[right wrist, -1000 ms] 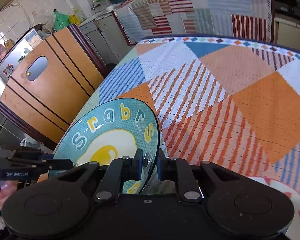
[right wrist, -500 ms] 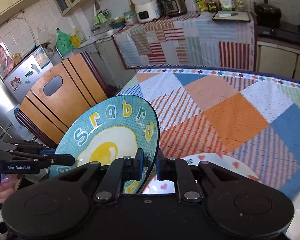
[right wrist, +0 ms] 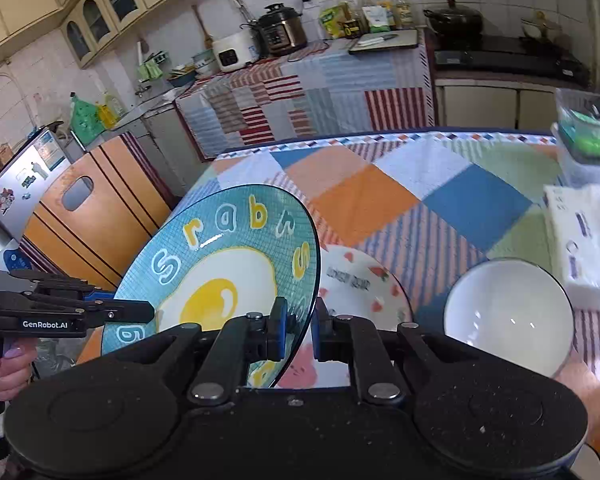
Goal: Organize plates and bowls
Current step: 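Carry the held teal egg plate over the Lovely Bear plate stack, then lower the teal egg plate onto the stack and open the right gripper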
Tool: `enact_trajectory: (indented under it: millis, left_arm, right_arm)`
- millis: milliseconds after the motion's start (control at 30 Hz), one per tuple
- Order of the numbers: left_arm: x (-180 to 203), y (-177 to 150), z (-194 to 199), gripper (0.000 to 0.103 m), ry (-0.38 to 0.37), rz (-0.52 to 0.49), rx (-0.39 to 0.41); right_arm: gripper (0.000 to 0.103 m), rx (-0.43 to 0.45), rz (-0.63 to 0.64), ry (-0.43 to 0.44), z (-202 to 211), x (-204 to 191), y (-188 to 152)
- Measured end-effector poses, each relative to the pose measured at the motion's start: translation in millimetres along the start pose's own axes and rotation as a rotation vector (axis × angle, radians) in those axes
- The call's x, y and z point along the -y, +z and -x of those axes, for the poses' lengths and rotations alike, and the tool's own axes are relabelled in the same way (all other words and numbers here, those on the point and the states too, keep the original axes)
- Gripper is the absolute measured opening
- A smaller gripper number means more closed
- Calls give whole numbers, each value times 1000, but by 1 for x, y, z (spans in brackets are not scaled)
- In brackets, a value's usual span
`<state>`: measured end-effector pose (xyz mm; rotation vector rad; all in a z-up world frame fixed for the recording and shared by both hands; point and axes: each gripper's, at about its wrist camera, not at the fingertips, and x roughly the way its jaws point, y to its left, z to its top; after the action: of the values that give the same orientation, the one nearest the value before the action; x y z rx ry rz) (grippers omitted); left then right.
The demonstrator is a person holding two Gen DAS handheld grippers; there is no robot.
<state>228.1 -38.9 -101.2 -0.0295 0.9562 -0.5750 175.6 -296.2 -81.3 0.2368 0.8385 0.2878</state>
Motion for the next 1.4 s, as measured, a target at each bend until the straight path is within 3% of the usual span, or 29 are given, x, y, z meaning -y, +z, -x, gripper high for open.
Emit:
enact_trajectory:
  millis: [367,767,1000,1167,1400]
  left_arm:
    - [10,-6,-51,26,34,26,-102]
    - [7,5,-80,31,76,32,-205]
    - [5,4,-89,31,116,43,-211]
    - [14,2,-91,31,149,-6,-220]
    - [21,-3,-85,30,187,6,-224]
  right_arm:
    - [17,-70,-84,-19,-29,40,-22]
    - [20,-157,-50,-90,-52,37,-21]
    - [27,-169,36,-207,-60,13,-21]
    - [39,-186,127,-359,-70,-8,-24]
    - [44,-175,230,-449,-82,-20,-27]
